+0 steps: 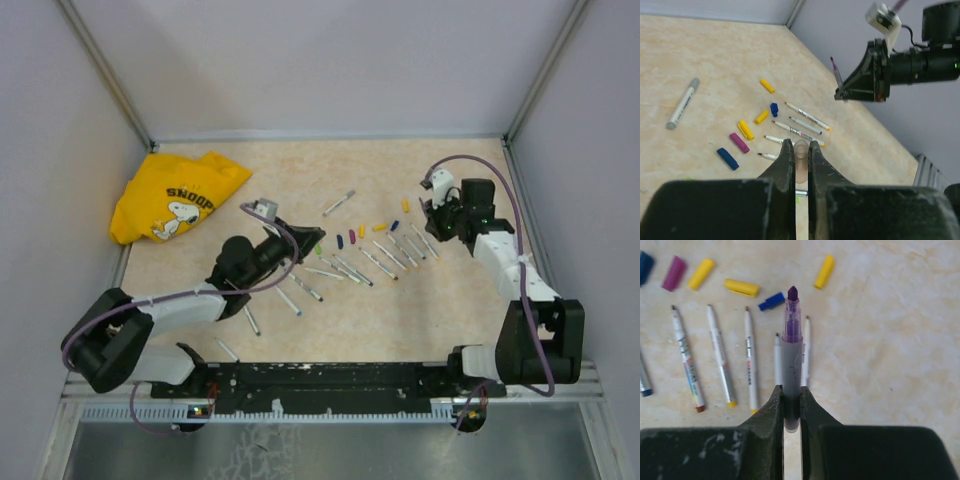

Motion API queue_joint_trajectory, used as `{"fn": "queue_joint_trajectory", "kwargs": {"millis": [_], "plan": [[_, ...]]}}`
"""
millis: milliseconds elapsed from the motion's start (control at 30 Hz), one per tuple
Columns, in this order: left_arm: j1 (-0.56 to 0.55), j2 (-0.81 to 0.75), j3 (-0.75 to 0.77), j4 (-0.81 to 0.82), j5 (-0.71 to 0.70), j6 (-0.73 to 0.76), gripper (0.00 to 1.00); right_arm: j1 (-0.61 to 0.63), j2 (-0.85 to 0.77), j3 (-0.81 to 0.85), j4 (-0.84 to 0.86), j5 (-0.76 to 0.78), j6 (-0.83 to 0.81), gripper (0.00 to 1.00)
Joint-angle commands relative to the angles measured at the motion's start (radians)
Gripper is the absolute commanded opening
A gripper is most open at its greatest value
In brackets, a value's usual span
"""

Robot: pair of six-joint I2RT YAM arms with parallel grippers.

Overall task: Open the pen caps
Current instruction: Place the pen at the center of the board.

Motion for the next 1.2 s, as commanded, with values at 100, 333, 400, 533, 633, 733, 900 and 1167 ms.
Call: {"fn": "queue_joint_trajectory", "kwargs": {"millis": [100, 333, 400, 533, 633, 733, 900, 1167], "plan": [[-0.131, 0.050, 0.010, -0.006, -0.215, 0.209, 0.00, -0.054, 0.101, 0.065, 0.020, 0.161, -0.046, 0.00], [-0.191, 0.037, -0.008, 0.020, -0.292, 0.258, 0.00, -0.061, 0.197, 0.079, 0.029, 0.220, -0.052, 0.00], [-0.201, 0.042, -0.001, 0.013, -0.301, 0.271, 0.00, -0.061, 0.225, 0.084, 0.031, 0.244, -0.053, 0.00], [-0.206, 0.041, -0.003, 0.016, -0.307, 0.278, 0.00, -0.077, 0.264, 0.090, 0.023, 0.244, -0.051, 0.00], [-0.207, 0.035, -0.019, 0.038, -0.315, 0.278, 0.00, -0.085, 0.293, 0.101, 0.003, 0.229, -0.048, 0.00], [-0.207, 0.029, -0.035, 0.058, -0.320, 0.275, 0.00, -0.089, 0.314, 0.111, -0.009, 0.223, -0.047, 0.00], [-0.207, 0.026, -0.042, 0.070, -0.322, 0.275, 0.00, -0.089, 0.344, 0.120, -0.022, 0.236, -0.044, 0.00], [-0.207, 0.016, -0.067, 0.097, -0.329, 0.270, 0.00, -0.094, 0.402, 0.133, -0.041, 0.246, -0.035, 0.07]]}}
